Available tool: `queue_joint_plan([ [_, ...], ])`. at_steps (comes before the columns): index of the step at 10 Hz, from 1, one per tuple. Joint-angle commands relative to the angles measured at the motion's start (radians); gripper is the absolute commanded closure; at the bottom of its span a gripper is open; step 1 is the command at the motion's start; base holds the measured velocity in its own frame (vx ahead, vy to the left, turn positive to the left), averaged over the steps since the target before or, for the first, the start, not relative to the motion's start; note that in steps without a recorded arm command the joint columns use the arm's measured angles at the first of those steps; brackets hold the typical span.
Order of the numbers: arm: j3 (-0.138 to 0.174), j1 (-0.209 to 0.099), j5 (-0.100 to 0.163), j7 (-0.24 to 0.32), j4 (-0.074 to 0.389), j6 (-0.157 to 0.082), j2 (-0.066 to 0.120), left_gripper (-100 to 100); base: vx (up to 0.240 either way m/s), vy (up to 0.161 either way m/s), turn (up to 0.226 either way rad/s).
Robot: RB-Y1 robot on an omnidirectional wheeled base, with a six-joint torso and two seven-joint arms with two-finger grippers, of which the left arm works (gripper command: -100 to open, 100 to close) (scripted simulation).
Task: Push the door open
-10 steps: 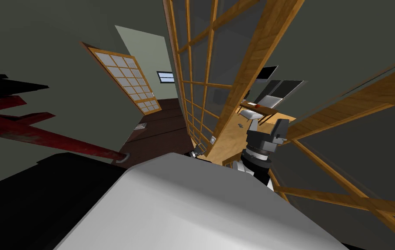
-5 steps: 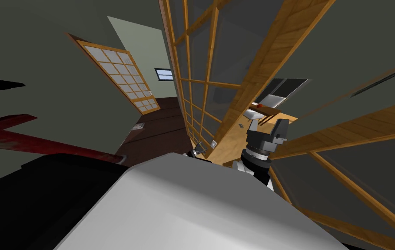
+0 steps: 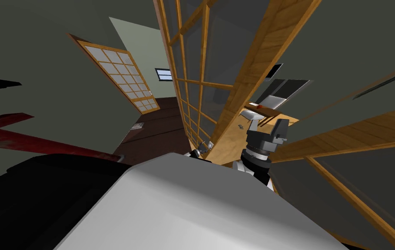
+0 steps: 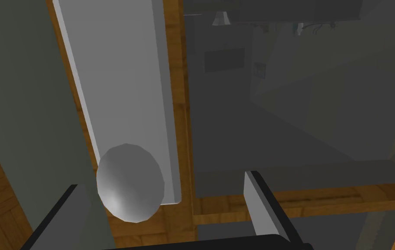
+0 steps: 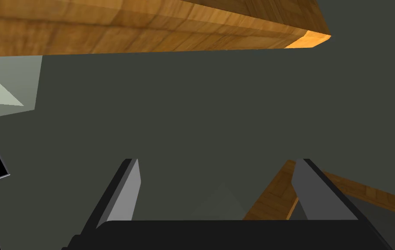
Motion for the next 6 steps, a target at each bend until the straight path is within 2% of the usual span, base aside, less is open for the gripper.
queue_joint_plan([
  [1,0.0,0.0,0.0,0.0,0.0,0.0,0.0,-100,0.016,-0.094,0.011],
  [2,0.0,0.0,0.0,0.0,0.0,0.0,0.0,100,-0.005,0.013,-0.007],
  [6,0.0,0.0,0.0,0.0,0.0,0.0,0.0,100,-0.01,0.014,-0.012],
])
